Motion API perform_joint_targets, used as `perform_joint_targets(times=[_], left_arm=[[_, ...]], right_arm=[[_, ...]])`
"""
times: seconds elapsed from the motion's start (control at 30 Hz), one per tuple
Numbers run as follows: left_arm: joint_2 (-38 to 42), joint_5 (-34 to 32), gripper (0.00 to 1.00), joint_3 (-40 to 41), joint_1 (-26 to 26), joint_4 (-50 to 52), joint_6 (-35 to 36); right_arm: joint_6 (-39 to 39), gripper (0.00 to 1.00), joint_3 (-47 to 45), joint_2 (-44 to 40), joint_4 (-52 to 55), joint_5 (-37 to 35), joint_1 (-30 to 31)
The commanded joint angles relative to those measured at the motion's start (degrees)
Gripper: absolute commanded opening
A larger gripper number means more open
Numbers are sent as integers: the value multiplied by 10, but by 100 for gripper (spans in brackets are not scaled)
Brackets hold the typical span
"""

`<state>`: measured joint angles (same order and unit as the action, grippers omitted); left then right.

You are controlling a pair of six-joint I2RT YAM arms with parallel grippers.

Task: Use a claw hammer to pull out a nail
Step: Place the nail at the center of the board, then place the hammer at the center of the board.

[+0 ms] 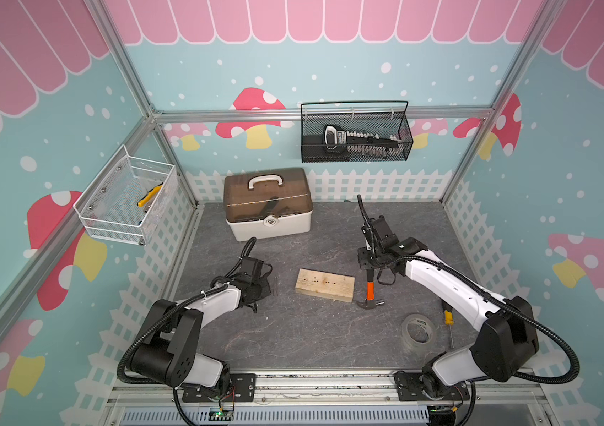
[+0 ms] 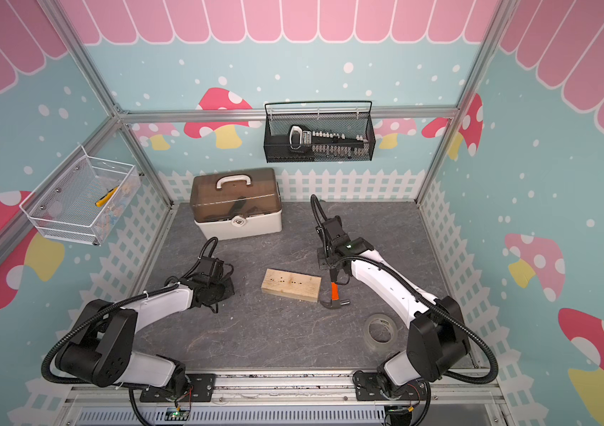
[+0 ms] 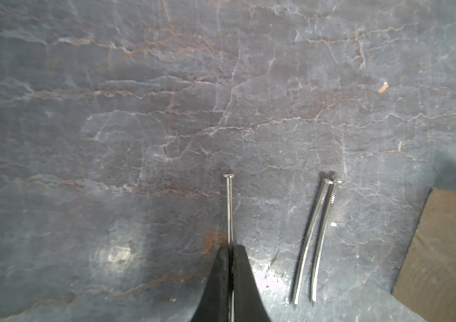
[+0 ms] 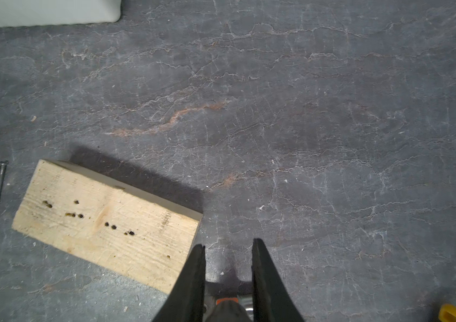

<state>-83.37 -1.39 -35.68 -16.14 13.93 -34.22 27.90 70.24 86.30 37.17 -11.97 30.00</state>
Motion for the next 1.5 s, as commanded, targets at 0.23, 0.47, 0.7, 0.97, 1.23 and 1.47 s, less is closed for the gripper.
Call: perform_joint_targets(times=[0.23,0.47,0.7,0.97,1.23,1.47], left_arm=[[36,28,34,-3,5,7,-5],[77,45,39,7,5,7,-2],[124,54,43,17,5,5,6],[163,59,45,23,6,6,10],[180,59,49,24,10,6,10],[202,48,69,3,25,18,28]], right_arm=[[-9,0,23,129,-37,10,-42],[-12,0,70,220,-46,19,-63],[-8,10,96,284,-46,21,-71],[-9,23,111,321,-38,30,-76],[-13,41,112,311,-31,32,-77],[-27,58,65,185,-58,27,-76]])
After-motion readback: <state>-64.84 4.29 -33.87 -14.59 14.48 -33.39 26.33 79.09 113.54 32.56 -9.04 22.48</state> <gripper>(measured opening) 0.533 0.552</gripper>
